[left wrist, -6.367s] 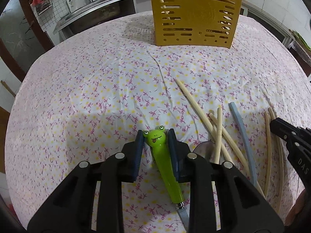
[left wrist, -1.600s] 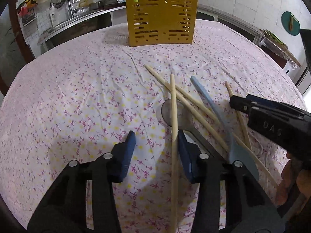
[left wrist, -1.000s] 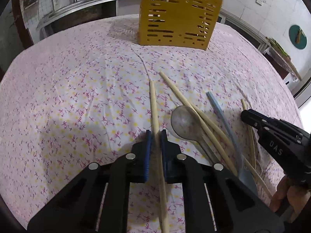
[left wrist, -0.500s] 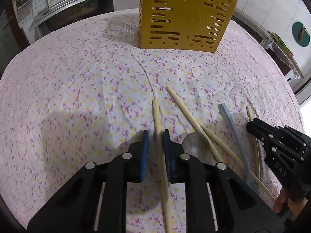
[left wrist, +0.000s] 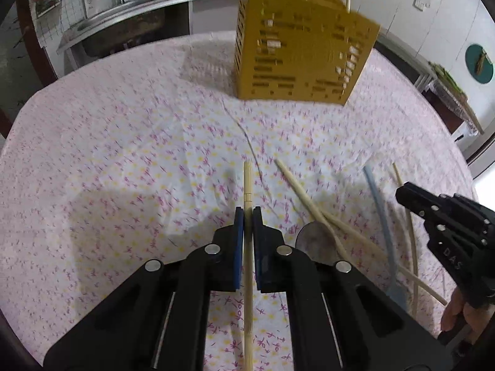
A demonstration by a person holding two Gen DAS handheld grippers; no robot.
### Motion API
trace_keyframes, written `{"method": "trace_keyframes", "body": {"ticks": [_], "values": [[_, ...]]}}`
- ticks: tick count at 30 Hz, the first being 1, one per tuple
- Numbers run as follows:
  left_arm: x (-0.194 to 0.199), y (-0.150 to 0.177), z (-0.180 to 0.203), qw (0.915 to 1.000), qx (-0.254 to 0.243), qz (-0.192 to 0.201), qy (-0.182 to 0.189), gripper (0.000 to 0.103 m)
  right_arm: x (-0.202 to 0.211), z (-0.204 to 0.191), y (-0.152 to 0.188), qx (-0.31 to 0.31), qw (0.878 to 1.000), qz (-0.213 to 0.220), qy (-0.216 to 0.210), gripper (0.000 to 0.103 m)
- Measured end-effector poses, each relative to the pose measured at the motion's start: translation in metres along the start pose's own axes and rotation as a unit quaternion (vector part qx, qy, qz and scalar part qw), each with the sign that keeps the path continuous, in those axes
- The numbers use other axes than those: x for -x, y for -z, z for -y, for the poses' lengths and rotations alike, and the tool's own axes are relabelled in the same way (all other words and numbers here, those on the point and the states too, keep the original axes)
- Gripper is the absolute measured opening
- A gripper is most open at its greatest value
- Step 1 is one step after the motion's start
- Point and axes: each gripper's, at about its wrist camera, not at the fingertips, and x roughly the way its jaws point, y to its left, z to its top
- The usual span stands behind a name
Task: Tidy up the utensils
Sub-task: 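Carry both chopsticks over the yellow caddy and open both tools to drop them in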
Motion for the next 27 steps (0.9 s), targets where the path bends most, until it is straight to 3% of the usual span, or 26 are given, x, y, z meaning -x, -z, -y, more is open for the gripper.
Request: {"method": "trace_keyframes", "body": {"ticks": [7, 13, 27], "values": [[0.040, -0.009, -0.009, 0.9976, 0.017, 0.065, 0.017, 0.005, 0.030, 0.012, -0.010, -0.032, 0.997, 0.073, -0.010, 0.007], [0.073, -0.018, -0.007, 0.9913, 0.020, 0.127, 0.025, 0.005, 0.062, 0.026, -0.024, -0.052, 0.987, 0.151, -0.024, 0.006], [0.109, -0.069, 0.015, 0.9726, 0.005, 0.228, 0.044, 0.005, 0.098, 0.034, -0.077, -0.059, 0.962, 0.260, -0.052, 0.006]]}}
